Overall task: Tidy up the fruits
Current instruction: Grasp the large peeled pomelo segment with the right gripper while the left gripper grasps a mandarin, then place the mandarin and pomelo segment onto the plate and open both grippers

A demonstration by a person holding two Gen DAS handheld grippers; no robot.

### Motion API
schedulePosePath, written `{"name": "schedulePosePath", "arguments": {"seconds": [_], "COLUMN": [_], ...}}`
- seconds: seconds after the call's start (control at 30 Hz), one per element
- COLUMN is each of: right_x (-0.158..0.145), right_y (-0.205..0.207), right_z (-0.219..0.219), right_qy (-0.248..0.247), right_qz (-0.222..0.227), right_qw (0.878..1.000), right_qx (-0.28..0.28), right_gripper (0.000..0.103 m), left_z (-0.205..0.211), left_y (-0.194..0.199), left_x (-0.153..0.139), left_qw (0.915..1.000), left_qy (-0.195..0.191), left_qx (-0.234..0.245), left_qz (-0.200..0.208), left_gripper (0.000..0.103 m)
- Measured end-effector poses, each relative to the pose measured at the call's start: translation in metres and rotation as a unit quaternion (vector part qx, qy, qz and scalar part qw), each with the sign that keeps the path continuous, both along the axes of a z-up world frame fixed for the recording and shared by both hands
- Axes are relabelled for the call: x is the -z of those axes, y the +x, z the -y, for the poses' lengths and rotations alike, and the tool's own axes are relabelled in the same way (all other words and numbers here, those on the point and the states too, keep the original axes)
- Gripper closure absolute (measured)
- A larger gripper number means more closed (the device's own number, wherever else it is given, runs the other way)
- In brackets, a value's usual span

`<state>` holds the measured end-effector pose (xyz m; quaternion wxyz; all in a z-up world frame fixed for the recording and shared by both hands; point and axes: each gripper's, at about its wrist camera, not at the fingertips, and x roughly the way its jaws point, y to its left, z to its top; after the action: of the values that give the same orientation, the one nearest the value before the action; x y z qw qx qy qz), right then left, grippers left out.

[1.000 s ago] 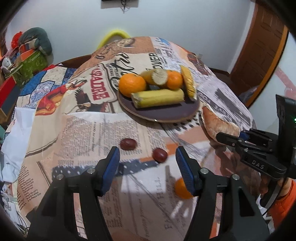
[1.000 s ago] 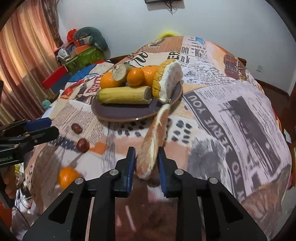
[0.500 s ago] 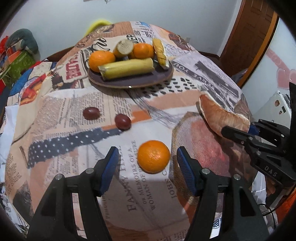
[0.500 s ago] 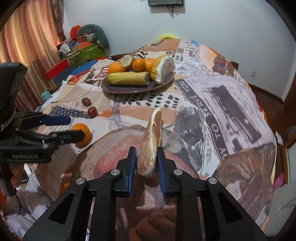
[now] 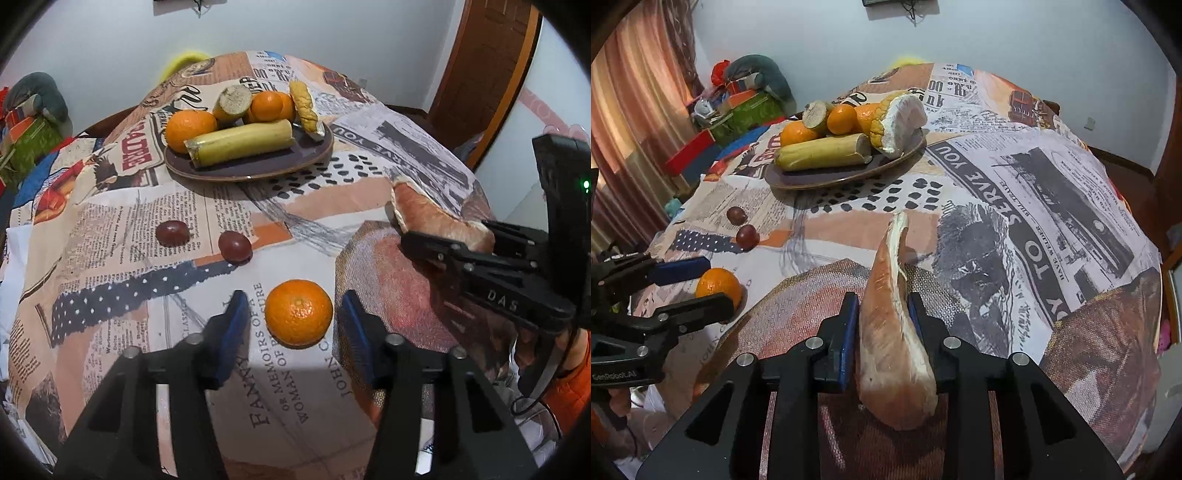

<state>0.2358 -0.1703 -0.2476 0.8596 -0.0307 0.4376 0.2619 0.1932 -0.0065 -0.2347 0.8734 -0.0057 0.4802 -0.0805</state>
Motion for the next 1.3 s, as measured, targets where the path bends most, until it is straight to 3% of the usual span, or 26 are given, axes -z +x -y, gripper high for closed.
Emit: {"name": "schedulePosePath", "arguments": {"seconds": [0.1,0.43,0.83,1.3], "right_x": [-0.002,-0.026,-0.052,-0.052], "right_y": [-0.002,-0.009,0.020,0.071], "right_z": [-0.001,-0.014,-0.034,-0.064], "right_qy": [0.003,0.012,0.031,0.024], "right_qz": [0.002,0.039,0.075,0.085], "right_qw": [1.000,0.999,0.996,0.995], "right_qx": [-0.006,-0.036,-0.039,-0.048], "right_gripper": [0.081,0.081,0.081,0.081], "left_z": [0.000,-0.019,-0.051,-0.061], "left_y": [-0.001,0.003,0.039,0.099], "left_x": [0.003,-0.017,-0.045,-0.028], "left_qw": [1.0000,0.9991,0.9958,0.9966], "left_qy": [0.000,-0.024,-0.031,-0.030], "left_qx": [0.003,-0.024,-0.057,-0.052], "left_qz": [-0.004,0.023,0.065,0.056], "left_gripper": [0.065,0.066,0.066,0.066]}}
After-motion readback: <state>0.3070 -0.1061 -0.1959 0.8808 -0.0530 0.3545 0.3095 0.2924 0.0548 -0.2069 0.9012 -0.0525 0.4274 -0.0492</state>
